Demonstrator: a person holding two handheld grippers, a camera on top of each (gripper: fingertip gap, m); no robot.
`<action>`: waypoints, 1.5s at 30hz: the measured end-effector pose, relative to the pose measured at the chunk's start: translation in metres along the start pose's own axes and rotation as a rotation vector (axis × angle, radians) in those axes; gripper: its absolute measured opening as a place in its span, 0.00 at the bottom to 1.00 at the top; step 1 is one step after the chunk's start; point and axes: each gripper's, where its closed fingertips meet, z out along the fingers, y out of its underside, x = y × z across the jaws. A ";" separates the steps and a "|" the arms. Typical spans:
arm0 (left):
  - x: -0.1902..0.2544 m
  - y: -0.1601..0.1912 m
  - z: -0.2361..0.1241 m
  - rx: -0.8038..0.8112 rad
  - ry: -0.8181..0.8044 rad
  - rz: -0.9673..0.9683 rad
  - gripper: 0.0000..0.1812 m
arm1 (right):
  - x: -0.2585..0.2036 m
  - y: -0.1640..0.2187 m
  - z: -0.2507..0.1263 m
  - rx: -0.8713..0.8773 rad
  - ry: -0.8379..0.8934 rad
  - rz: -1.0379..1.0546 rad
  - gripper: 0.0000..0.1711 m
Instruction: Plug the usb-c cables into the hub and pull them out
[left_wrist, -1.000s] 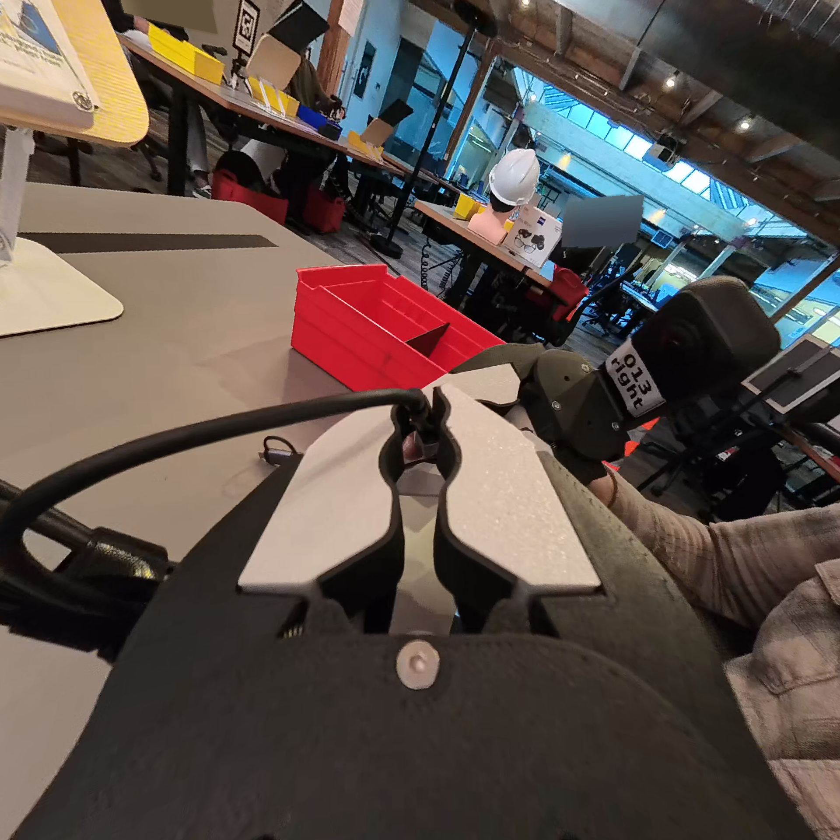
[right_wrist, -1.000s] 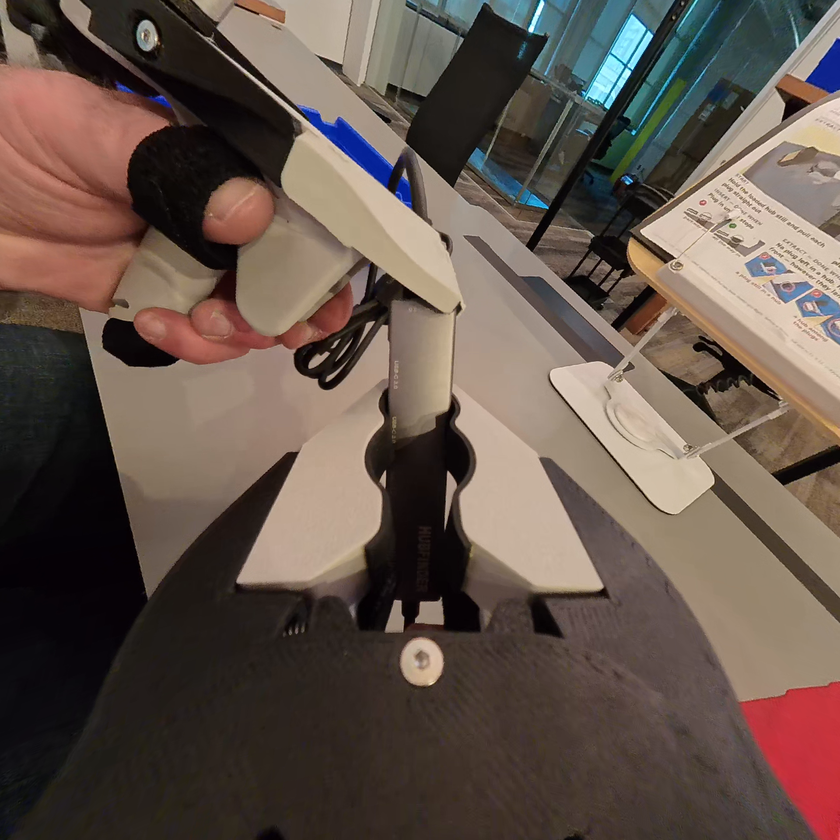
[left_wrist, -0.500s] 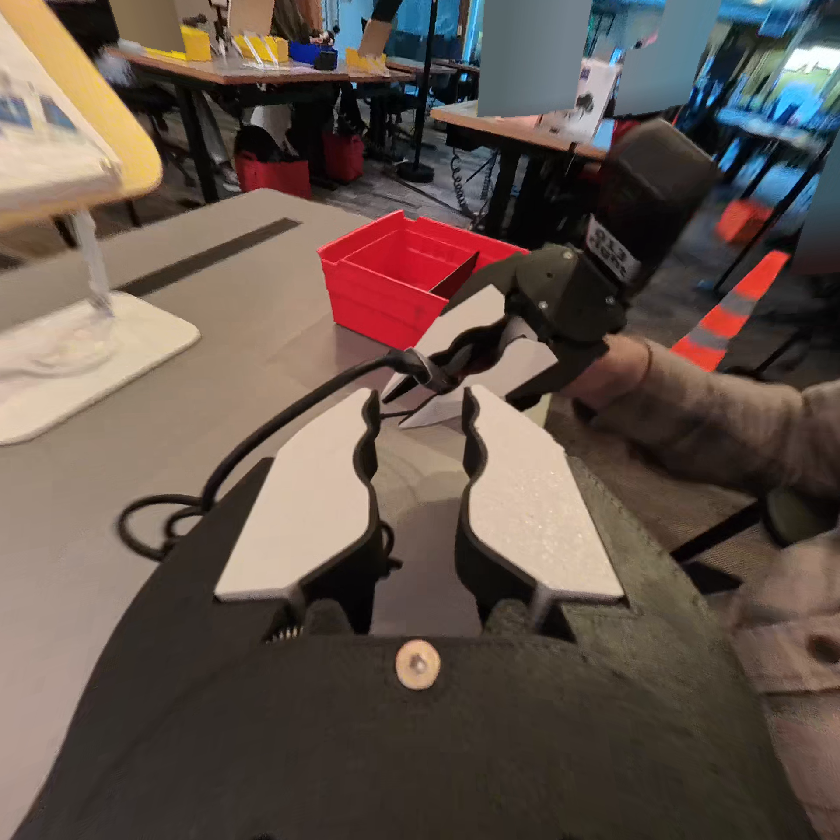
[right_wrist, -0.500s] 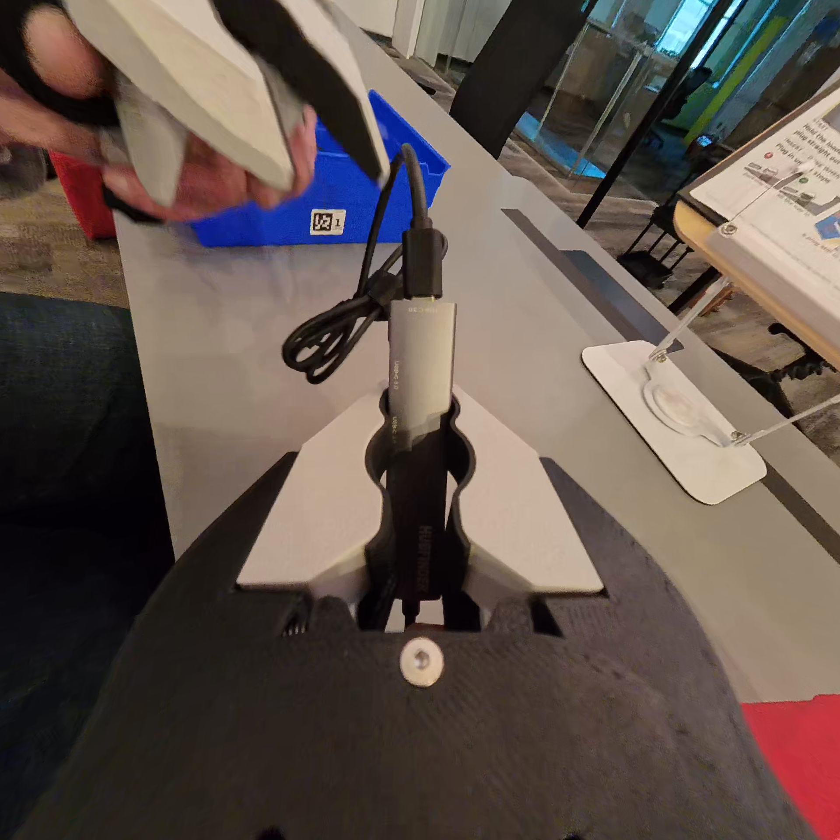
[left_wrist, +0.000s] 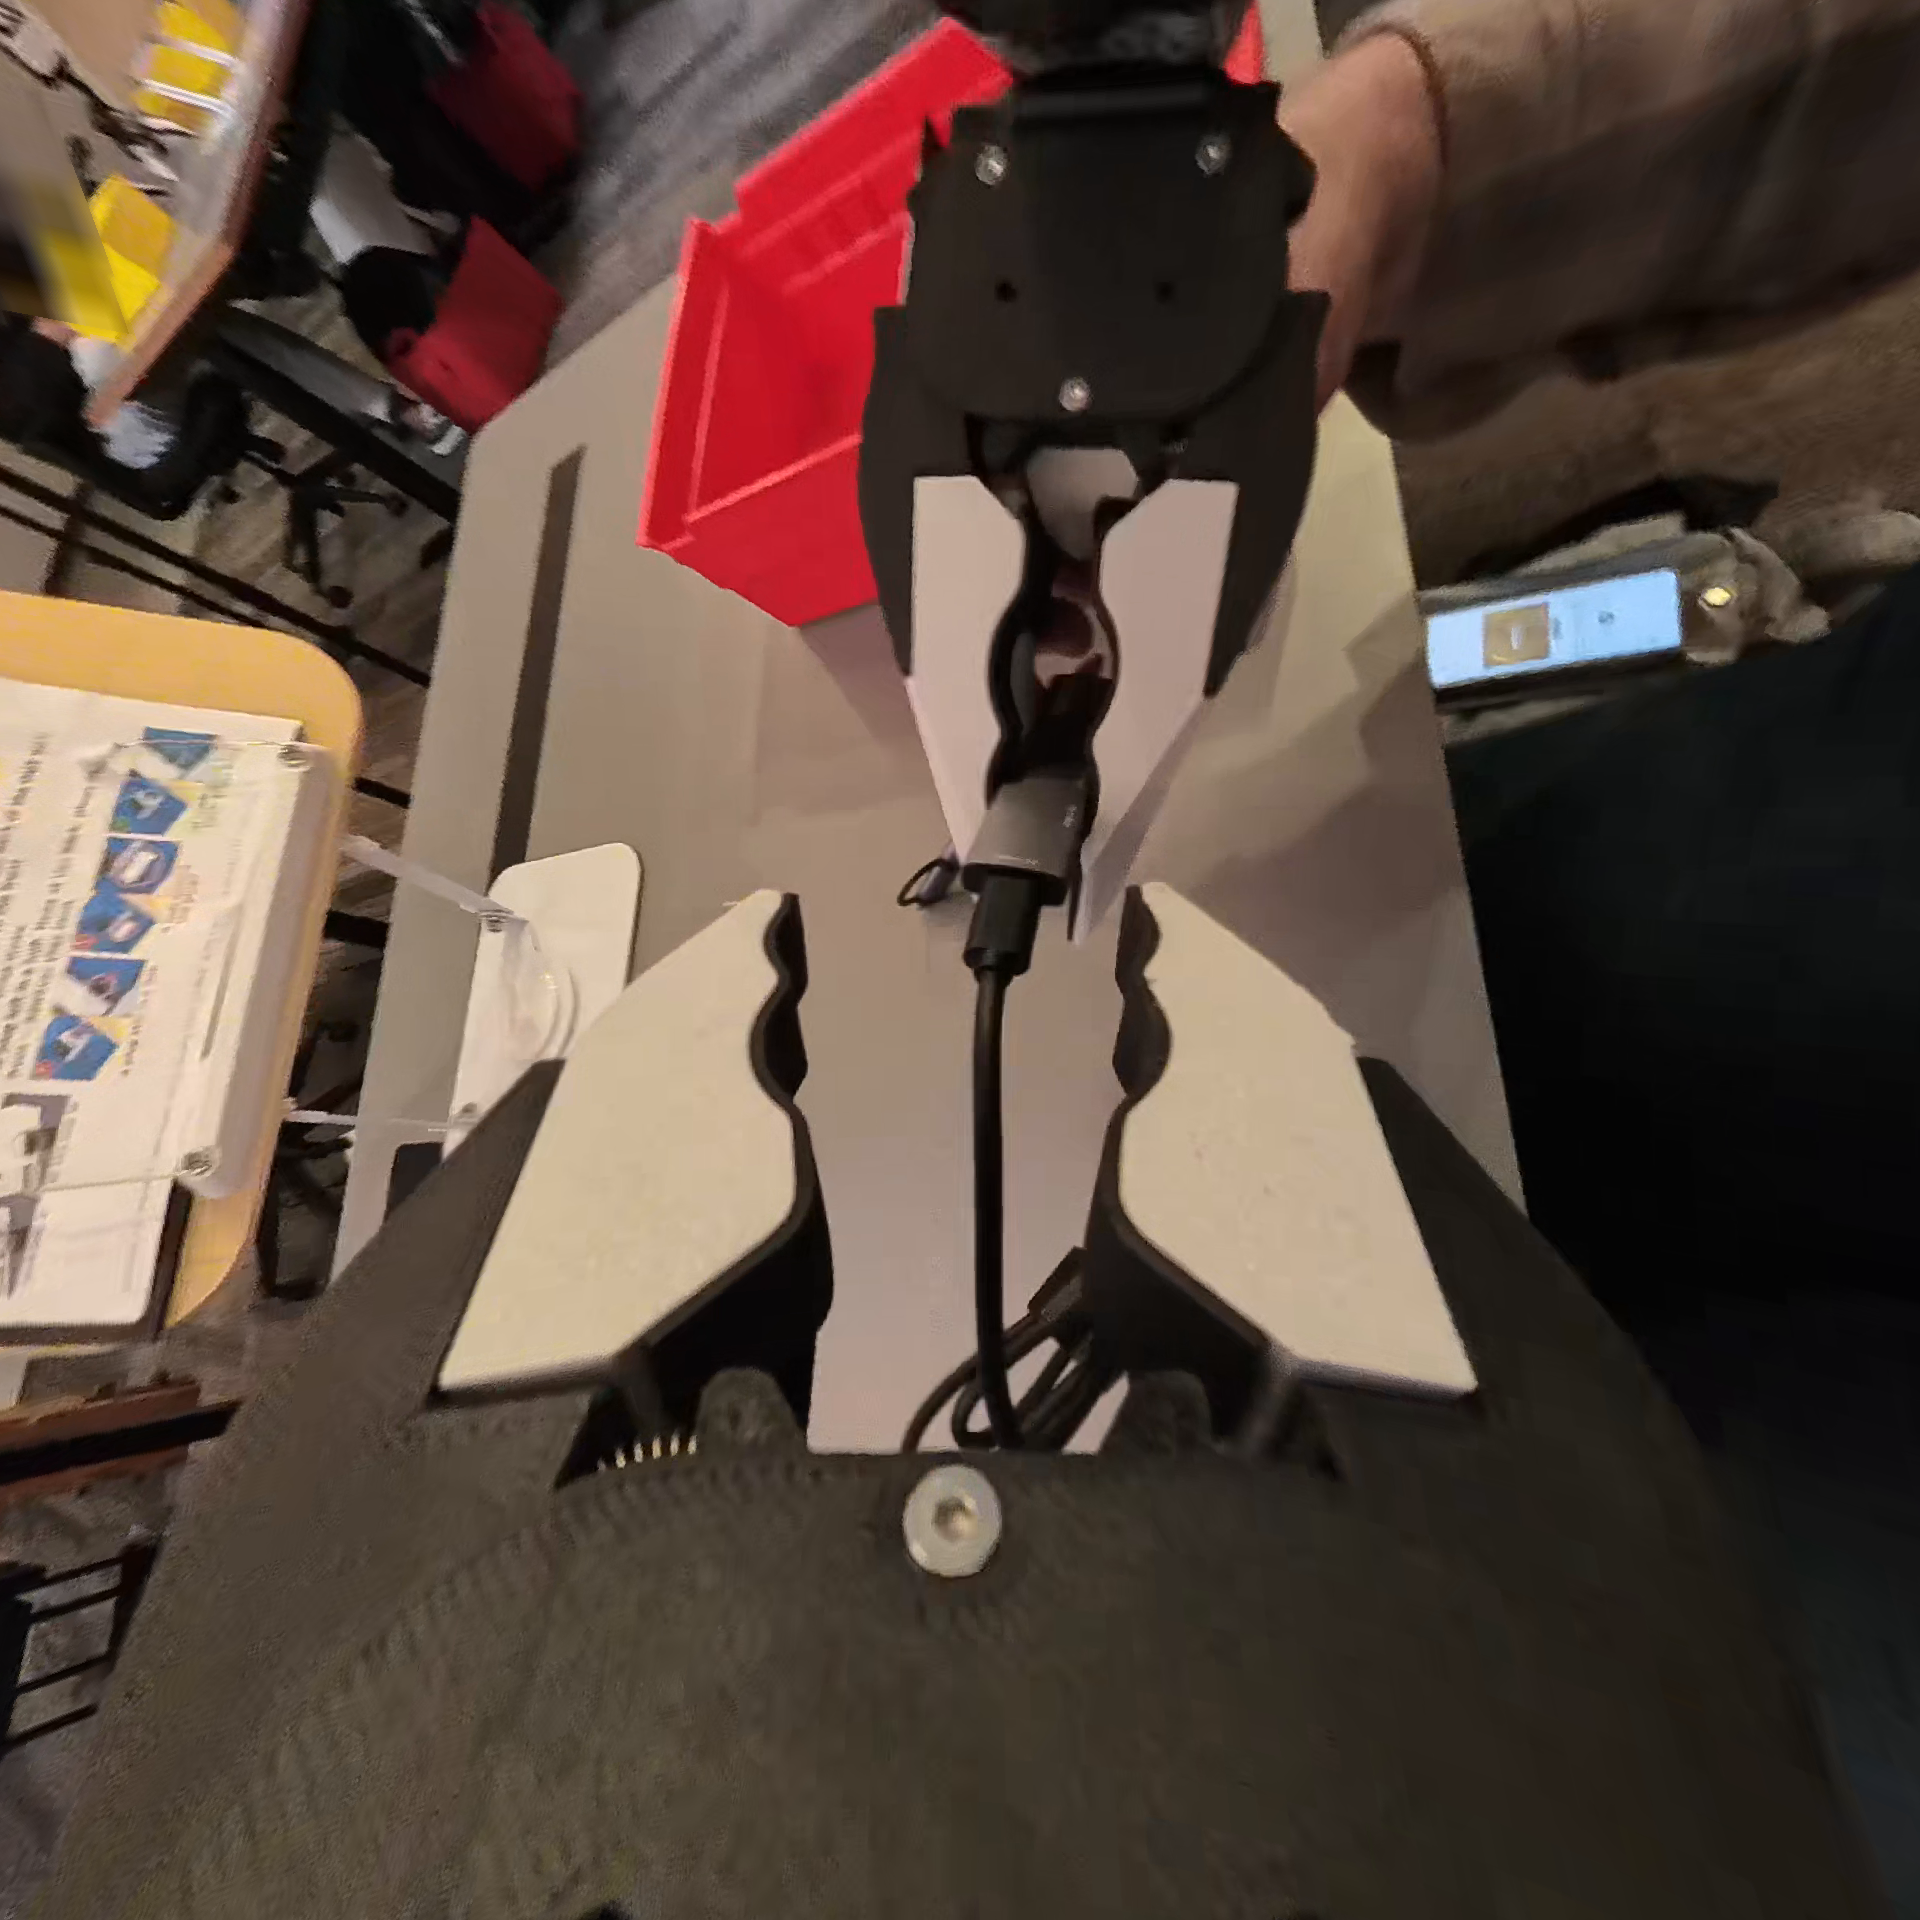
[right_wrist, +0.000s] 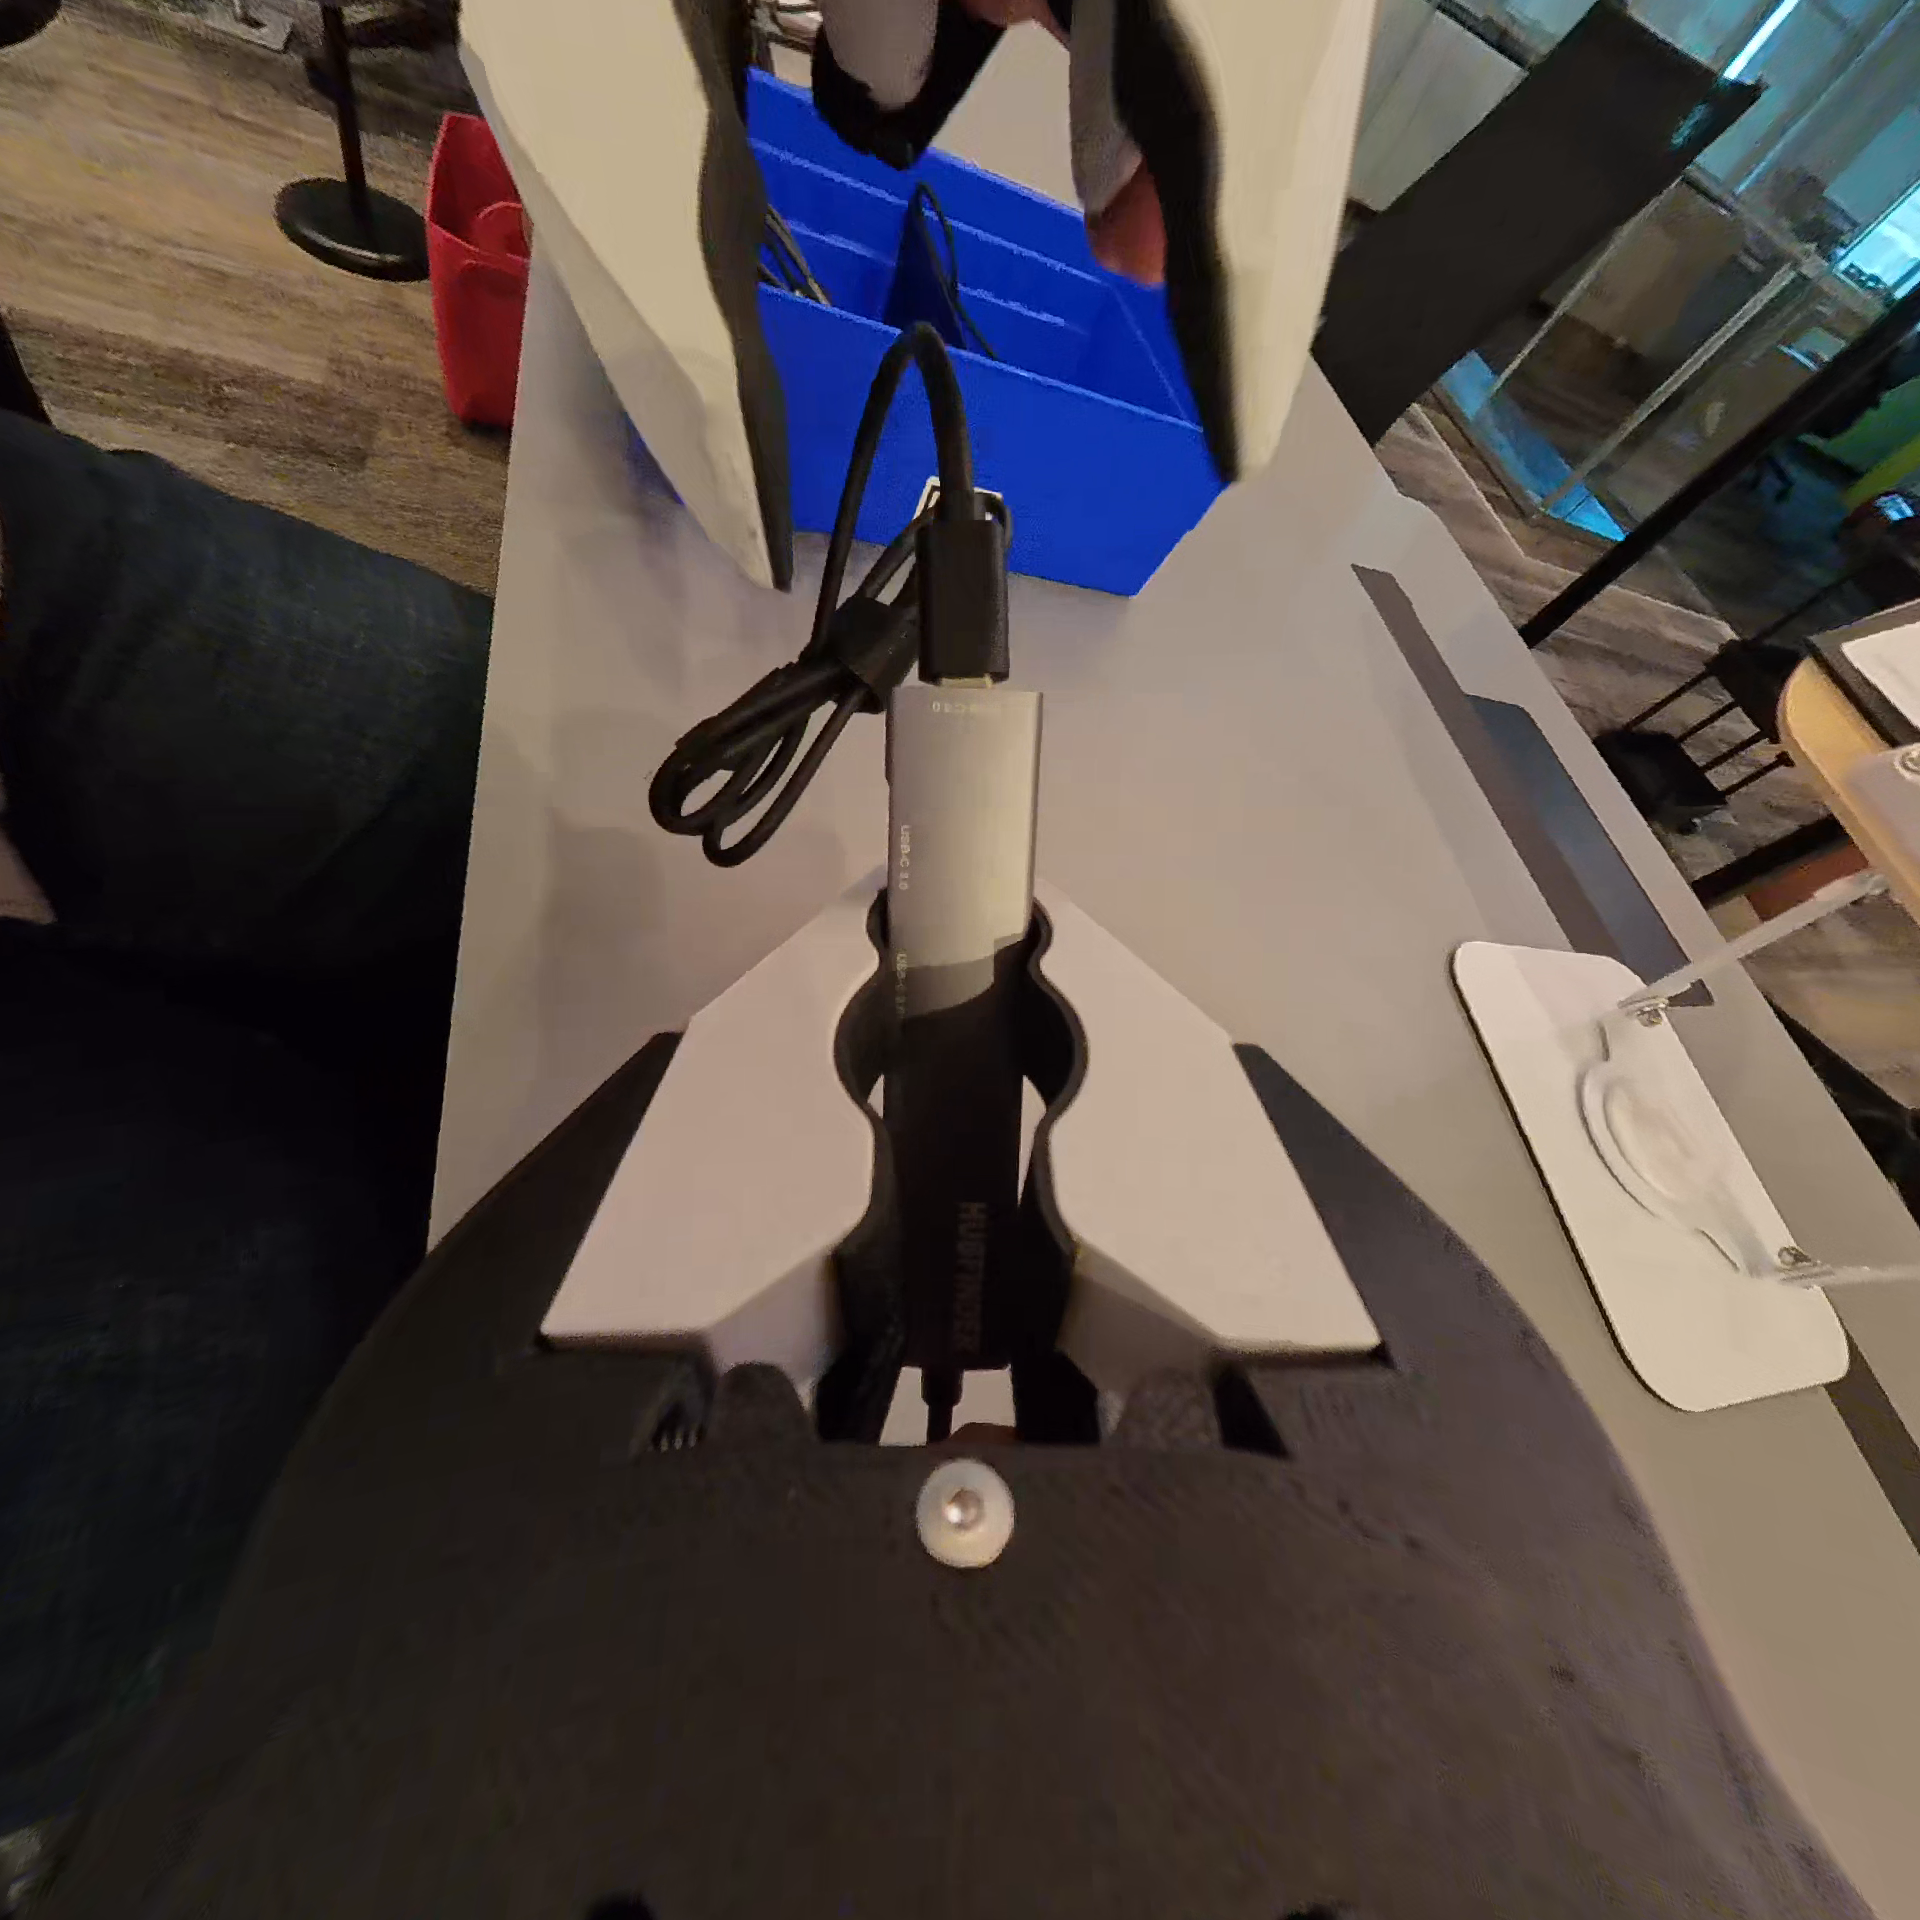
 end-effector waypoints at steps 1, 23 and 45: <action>0.003 0.003 0.003 -0.006 0.024 0.010 0.29 | 0.000 0.000 0.001 -0.002 -0.005 -0.005 0.09; 0.015 0.003 0.013 0.184 0.075 -0.080 0.07 | -0.009 -0.006 -0.002 0.083 -0.156 -0.015 0.08; 0.010 -0.010 0.004 0.442 0.078 -0.361 0.07 | -0.007 -0.019 -0.005 0.175 -0.169 0.046 0.08</action>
